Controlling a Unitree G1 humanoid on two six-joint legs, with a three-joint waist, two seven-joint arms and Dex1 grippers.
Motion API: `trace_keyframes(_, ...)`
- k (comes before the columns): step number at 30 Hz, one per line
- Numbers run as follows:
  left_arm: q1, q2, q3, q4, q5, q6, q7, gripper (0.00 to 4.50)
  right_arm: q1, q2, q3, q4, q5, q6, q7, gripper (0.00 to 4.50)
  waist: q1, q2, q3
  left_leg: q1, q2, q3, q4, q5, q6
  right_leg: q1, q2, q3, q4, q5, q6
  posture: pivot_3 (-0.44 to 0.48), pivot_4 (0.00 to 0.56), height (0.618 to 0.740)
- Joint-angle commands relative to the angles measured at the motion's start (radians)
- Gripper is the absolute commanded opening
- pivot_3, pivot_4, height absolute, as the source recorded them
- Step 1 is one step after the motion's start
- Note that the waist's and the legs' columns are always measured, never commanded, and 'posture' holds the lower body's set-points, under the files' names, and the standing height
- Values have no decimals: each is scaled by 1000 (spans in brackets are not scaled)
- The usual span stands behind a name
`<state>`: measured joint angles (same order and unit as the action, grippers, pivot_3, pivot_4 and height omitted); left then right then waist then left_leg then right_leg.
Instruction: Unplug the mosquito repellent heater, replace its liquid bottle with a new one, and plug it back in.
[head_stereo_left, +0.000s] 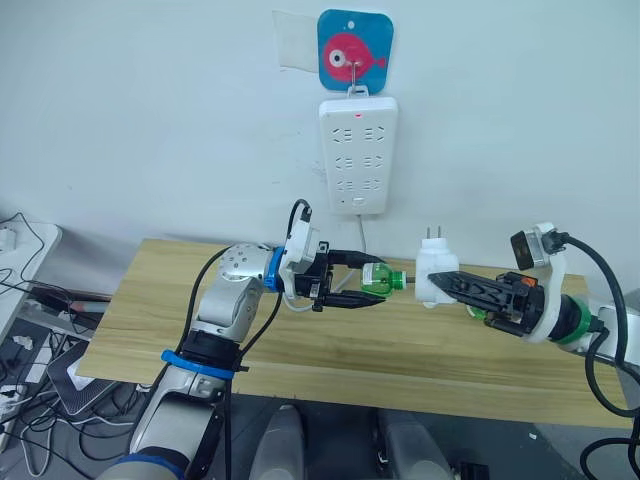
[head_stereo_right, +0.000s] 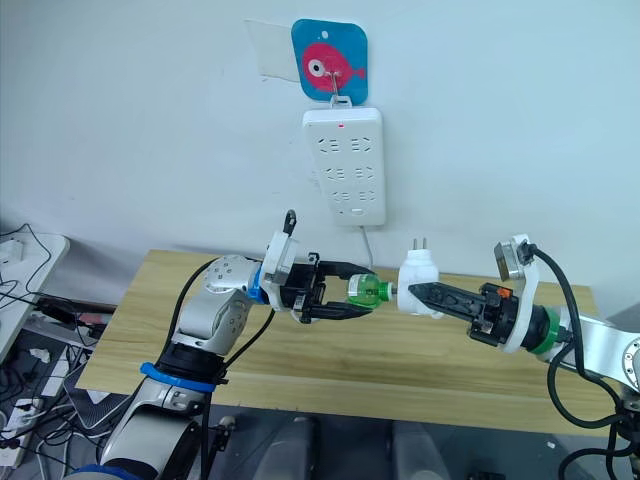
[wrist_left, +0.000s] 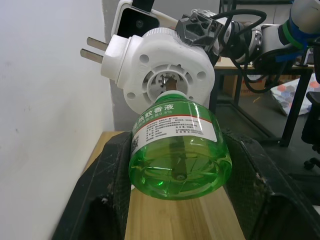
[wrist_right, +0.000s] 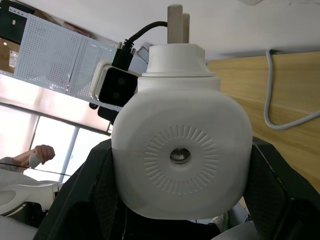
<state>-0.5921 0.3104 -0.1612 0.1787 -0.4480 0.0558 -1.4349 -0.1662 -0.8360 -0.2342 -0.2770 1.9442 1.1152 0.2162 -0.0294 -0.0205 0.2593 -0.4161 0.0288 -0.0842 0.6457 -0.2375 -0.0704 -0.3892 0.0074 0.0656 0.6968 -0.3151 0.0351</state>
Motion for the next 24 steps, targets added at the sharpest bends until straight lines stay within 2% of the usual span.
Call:
trace_keyframes(1, -27, -22, -15, -16, -5, -9, -1, 2234, -7, -18, 24, -49, 28, -2, -11, 2956, 0, 0, 0, 0, 0, 0, 0, 0, 0, 0, 0, 0, 0, 0, 0, 21, 218, 740)
trace_keyframes(24, -56, -37, 1, 37, 10, -39, -6, 2234, -105, 17, 76, -83, 28, -43, -69, 2956, -1, 0, 0, 0, 0, 0, 0, 0, 0, 0, 0, 0, 0, 0, 0, 13, 223, 740)
